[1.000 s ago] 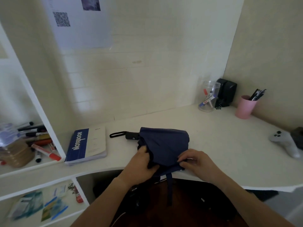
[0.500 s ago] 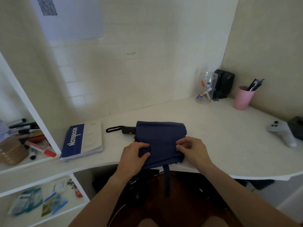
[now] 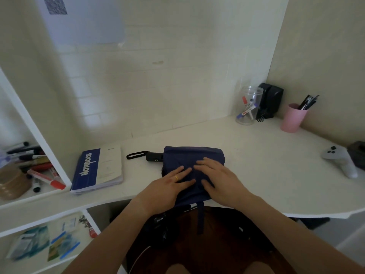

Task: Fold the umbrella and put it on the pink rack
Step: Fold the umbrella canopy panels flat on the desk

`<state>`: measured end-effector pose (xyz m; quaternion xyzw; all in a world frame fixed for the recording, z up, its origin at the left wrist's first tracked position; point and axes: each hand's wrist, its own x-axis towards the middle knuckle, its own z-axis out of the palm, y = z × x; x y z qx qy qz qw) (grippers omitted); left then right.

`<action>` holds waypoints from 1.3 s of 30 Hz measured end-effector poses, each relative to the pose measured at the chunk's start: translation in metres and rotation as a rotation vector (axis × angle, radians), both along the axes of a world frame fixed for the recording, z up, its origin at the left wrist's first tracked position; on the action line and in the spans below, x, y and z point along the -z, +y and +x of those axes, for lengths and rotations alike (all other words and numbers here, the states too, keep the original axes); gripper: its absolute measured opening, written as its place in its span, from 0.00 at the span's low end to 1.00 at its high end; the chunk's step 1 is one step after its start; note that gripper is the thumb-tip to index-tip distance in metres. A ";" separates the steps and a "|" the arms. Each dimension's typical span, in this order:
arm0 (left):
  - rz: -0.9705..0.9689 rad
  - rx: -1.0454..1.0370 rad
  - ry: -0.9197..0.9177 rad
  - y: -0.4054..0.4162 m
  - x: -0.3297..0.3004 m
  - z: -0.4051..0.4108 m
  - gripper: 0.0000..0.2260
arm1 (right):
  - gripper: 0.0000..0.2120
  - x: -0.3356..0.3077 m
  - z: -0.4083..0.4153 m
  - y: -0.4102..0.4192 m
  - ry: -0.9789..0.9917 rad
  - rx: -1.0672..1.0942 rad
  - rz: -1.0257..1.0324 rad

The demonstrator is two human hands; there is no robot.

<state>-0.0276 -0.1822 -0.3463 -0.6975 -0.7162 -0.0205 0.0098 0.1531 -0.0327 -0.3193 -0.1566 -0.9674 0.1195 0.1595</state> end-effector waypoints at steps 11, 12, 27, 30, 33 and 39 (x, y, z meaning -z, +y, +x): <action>-0.008 -0.038 -0.090 0.015 -0.004 0.000 0.23 | 0.36 0.030 0.004 0.017 -0.402 0.037 0.064; 0.012 -0.027 -0.039 0.014 -0.005 0.002 0.23 | 0.33 0.023 0.004 0.018 -0.420 0.034 0.022; 0.084 0.017 -0.053 0.014 0.003 0.009 0.26 | 0.09 -0.050 -0.085 0.120 -0.136 0.277 -0.518; 0.073 0.017 -0.046 0.015 0.006 0.006 0.27 | 0.06 -0.055 -0.075 0.115 0.110 0.177 -0.533; 0.059 0.012 -0.049 0.017 0.008 0.004 0.26 | 0.05 -0.062 -0.056 0.108 0.253 0.047 -0.771; 0.054 -0.006 -0.043 0.017 0.009 0.005 0.26 | 0.15 -0.067 -0.033 0.083 0.154 -0.020 -0.750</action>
